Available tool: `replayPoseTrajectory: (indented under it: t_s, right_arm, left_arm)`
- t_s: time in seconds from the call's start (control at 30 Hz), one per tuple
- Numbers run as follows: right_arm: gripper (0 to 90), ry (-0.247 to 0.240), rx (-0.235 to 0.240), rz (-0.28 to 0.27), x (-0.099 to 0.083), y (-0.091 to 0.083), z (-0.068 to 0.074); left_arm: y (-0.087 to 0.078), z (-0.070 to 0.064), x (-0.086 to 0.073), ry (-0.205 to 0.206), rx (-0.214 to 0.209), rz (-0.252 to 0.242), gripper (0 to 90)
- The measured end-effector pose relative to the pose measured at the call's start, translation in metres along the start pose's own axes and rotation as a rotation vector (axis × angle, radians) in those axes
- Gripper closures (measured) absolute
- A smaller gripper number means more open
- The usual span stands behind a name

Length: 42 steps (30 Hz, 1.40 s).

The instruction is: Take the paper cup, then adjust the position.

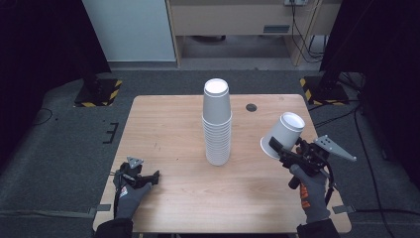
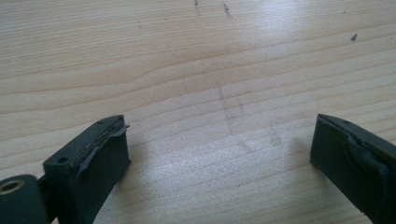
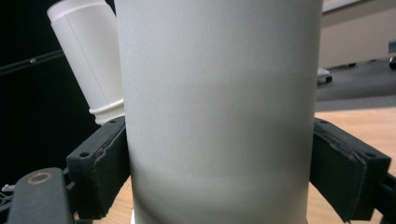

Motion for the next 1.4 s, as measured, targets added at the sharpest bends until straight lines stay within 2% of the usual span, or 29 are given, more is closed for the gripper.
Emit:
replayPoseTrajectory:
  t_s: [0.23,0.4,0.47,0.5,0.6,0.63,0.73,0.77,0.93,1.07,1.1,1.4]
  right_arm:
    - [14.3,0.045,-0.018,0.029,-0.019,-0.003,-0.013]
    - [14.3,0.090,-0.012,0.035,-0.027,-0.004,-0.018]
    - [14.2,0.102,-0.011,0.037,-0.029,-0.005,-0.020]
    - [14.2,0.116,-0.006,0.039,-0.031,-0.007,-0.022]
    - [14.2,0.128,-0.005,0.040,-0.032,-0.008,-0.024]
    - [14.2,0.144,-0.004,0.038,-0.034,-0.009,-0.026]
    - [14.2,0.167,0.003,0.038,-0.035,-0.010,-0.028]
    - [14.2,0.185,0.008,0.034,-0.036,-0.010,-0.028]
    - [14.2,0.207,0.017,0.037,-0.038,-0.008,-0.029]
    - [14.2,0.232,0.029,0.030,-0.039,-0.008,-0.029]
    - [14.2,0.249,0.036,0.027,-0.039,-0.008,-0.029]
    - [14.2,0.266,0.038,0.026,-0.040,-0.007,-0.030]
  left_arm:
    - [-0.002,0.001,-0.001,0.001,-0.005,-0.015,9.5]
    - [-0.006,0.003,0.000,0.022,-0.020,-0.015,21.5]
    - [-0.008,0.002,0.000,0.035,-0.034,-0.021,25.6]
    - [-0.009,0.000,0.001,0.060,-0.044,-0.031,28.2]
    - [-0.012,-0.002,0.003,0.075,-0.062,-0.049,30.0]
    - [-0.014,-0.005,0.004,0.077,-0.084,-0.069,32.2]
    - [-0.017,-0.008,0.006,0.085,-0.097,-0.085,32.5]
    - [-0.019,-0.011,0.008,0.088,-0.118,-0.103,32.5]
    - [-0.024,-0.017,0.012,0.096,-0.152,-0.139,32.4]
    - [-0.031,-0.023,0.016,0.100,-0.179,-0.189,32.8]
    - [-0.035,-0.026,0.018,0.095,-0.206,-0.211,33.2]
    - [-0.043,-0.042,0.024,0.120,-0.251,-0.267,33.4]
Point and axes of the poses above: each handheld gripper's, and its own axes: y roughly forward along the jaws, x roughly out of its top, z roughly to its left, the point moved 1 cm from there along y, roughly forward along the jaws, and after that the axes turned 1 degree about -y, right-handed, at the moved point
